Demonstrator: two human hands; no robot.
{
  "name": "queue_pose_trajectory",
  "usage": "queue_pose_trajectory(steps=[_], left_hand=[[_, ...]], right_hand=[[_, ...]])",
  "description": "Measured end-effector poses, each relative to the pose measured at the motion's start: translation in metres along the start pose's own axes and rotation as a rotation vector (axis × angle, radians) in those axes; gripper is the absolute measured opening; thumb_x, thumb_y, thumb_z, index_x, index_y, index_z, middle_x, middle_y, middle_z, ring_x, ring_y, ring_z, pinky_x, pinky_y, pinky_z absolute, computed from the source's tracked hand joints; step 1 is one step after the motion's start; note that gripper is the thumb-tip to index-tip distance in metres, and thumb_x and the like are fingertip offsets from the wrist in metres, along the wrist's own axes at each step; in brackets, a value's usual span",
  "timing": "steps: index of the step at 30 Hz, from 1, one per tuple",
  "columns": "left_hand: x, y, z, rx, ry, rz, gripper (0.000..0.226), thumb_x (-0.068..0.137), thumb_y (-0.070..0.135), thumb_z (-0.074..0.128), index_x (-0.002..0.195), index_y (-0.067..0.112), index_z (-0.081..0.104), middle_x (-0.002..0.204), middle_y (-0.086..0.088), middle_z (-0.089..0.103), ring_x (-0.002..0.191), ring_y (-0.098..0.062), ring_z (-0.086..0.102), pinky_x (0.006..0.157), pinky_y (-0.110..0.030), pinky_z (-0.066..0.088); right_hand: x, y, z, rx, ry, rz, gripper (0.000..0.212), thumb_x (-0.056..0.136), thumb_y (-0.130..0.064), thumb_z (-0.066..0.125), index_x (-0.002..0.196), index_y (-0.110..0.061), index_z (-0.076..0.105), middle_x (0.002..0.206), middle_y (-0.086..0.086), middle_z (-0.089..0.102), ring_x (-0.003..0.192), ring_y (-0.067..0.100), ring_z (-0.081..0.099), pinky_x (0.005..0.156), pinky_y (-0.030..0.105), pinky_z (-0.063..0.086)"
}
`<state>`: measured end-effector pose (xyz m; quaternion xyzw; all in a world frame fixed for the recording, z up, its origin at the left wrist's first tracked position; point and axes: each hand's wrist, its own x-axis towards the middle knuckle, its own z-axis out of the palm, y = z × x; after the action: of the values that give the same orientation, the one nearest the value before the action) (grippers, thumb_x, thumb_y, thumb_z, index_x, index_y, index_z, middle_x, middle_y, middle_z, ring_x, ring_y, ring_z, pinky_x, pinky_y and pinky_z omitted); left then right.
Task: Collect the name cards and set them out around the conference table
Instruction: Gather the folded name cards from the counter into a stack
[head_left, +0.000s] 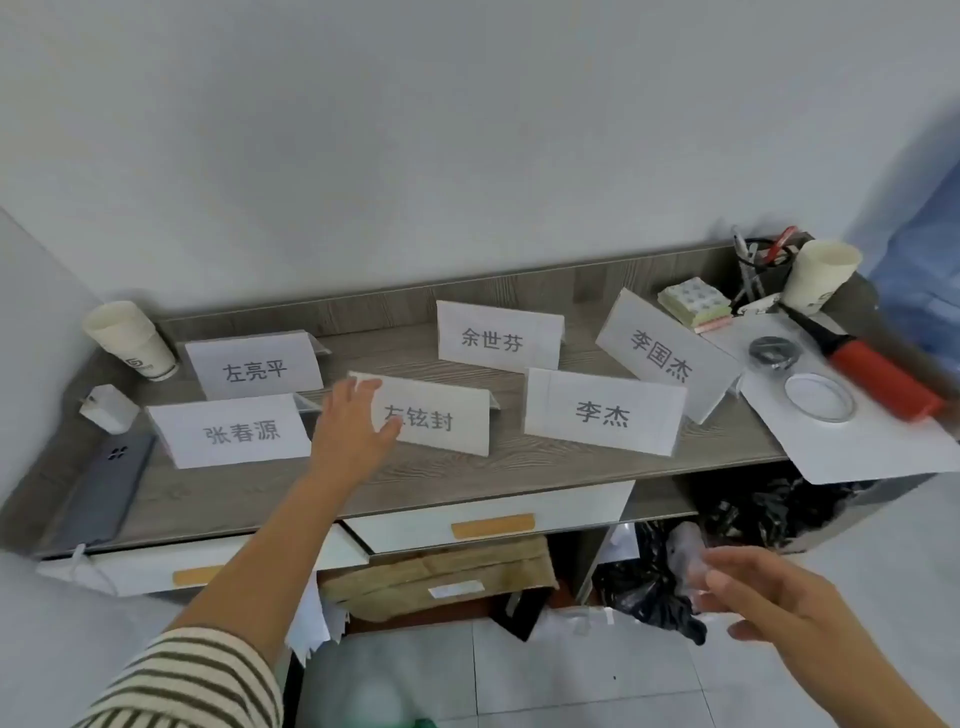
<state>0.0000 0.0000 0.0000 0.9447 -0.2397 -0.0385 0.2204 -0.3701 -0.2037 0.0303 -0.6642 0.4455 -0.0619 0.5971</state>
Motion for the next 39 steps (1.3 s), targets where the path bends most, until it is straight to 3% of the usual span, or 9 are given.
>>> queue_pose_trajectory(steps=[3, 6, 13, 17, 21, 25, 30, 35, 39], left_hand=[[0.02, -0.009, 0.006, 0.151, -0.052, 0.013, 0.072, 0.087, 0.041, 0.062, 0.147, 0.02, 0.03, 0.158, -0.019, 0.016, 0.145, -0.04, 0.014, 0.115, -0.054, 0.019], [0.032, -0.016, 0.013, 0.171, -0.083, 0.025, 0.074, 0.086, 0.044, 0.063, 0.148, 0.024, 0.028, 0.16, -0.019, 0.01, 0.146, -0.041, 0.008, 0.115, -0.058, 0.018], [0.026, -0.01, 0.023, 0.067, 0.009, 0.085, 0.05, 0.087, 0.034, 0.064, 0.131, 0.015, 0.049, 0.147, -0.021, 0.029, 0.13, -0.042, 0.036, 0.097, -0.055, 0.043], [0.015, -0.004, 0.028, 0.05, 0.054, 0.095, 0.045, 0.087, 0.035, 0.064, 0.126, 0.018, 0.053, 0.142, -0.02, 0.035, 0.126, -0.038, 0.04, 0.095, -0.053, 0.046], [0.006, 0.0, 0.032, 0.073, 0.083, 0.103, 0.044, 0.092, 0.03, 0.058, 0.133, 0.017, 0.052, 0.144, -0.021, 0.036, 0.129, -0.038, 0.039, 0.095, -0.051, 0.047], [0.001, -0.002, 0.031, 0.062, 0.061, 0.117, 0.048, 0.093, 0.025, 0.057, 0.139, 0.019, 0.046, 0.146, -0.019, 0.033, 0.131, -0.037, 0.037, 0.097, -0.05, 0.048], [-0.002, -0.004, 0.027, 0.04, 0.024, 0.12, 0.051, 0.094, 0.024, 0.055, 0.143, 0.022, 0.041, 0.149, -0.016, 0.029, 0.136, -0.034, 0.031, 0.102, -0.049, 0.045], [0.003, -0.003, 0.025, 0.003, 0.04, 0.111, 0.04, 0.093, 0.024, 0.057, 0.133, 0.021, 0.052, 0.139, -0.015, 0.037, 0.126, -0.033, 0.041, 0.095, -0.044, 0.051], [0.008, 0.006, 0.022, -0.008, 0.085, 0.068, 0.03, 0.093, 0.022, 0.057, 0.122, 0.017, 0.061, 0.126, -0.015, 0.044, 0.114, -0.031, 0.049, 0.086, -0.039, 0.053]], right_hand=[[0.003, 0.004, 0.008, 0.021, -0.003, -0.001, 0.016, 0.082, -0.013, 0.069, 0.098, -0.013, 0.071, 0.082, 0.004, 0.079, 0.078, 0.02, 0.074, 0.071, 0.038, 0.053], [0.004, 0.007, 0.018, 0.024, -0.001, 0.0, 0.013, 0.085, -0.012, 0.067, 0.097, -0.015, 0.071, 0.083, 0.003, 0.079, 0.077, 0.017, 0.074, 0.074, 0.041, 0.053], [0.03, -0.008, 0.032, -0.038, -0.02, -0.095, 0.012, 0.088, -0.016, 0.066, 0.098, -0.021, 0.07, 0.085, -0.001, 0.078, 0.078, 0.01, 0.072, 0.075, 0.037, 0.055], [0.078, -0.034, 0.031, -0.26, 0.147, -0.28, 0.023, 0.087, -0.025, 0.068, 0.11, -0.022, 0.066, 0.1, -0.006, 0.072, 0.094, 0.009, 0.066, 0.082, 0.027, 0.05], [0.142, -0.061, 0.028, -0.659, 0.358, -0.419, 0.05, 0.085, -0.032, 0.068, 0.131, -0.02, 0.053, 0.132, 0.006, 0.056, 0.124, 0.027, 0.047, 0.096, 0.043, 0.043], [0.182, -0.072, 0.026, -0.87, 0.342, -0.372, 0.064, 0.083, -0.033, 0.069, 0.141, -0.021, 0.044, 0.148, 0.009, 0.039, 0.133, 0.035, 0.033, 0.098, 0.05, 0.042], [0.196, -0.08, 0.017, -0.964, 0.341, -0.378, 0.045, 0.085, -0.034, 0.068, 0.127, -0.021, 0.06, 0.132, 0.013, 0.049, 0.118, 0.038, 0.044, 0.088, 0.05, 0.047], [0.19, -0.087, 0.013, -0.717, 0.225, -0.415, 0.023, 0.084, -0.024, 0.07, 0.105, -0.013, 0.07, 0.119, 0.014, 0.066, 0.108, 0.032, 0.059, 0.085, 0.039, 0.045], [0.173, -0.116, 0.011, -0.618, 0.353, -0.525, 0.025, 0.087, -0.026, 0.068, 0.106, -0.011, 0.073, 0.115, 0.014, 0.07, 0.108, 0.032, 0.061, 0.087, 0.038, 0.045]])
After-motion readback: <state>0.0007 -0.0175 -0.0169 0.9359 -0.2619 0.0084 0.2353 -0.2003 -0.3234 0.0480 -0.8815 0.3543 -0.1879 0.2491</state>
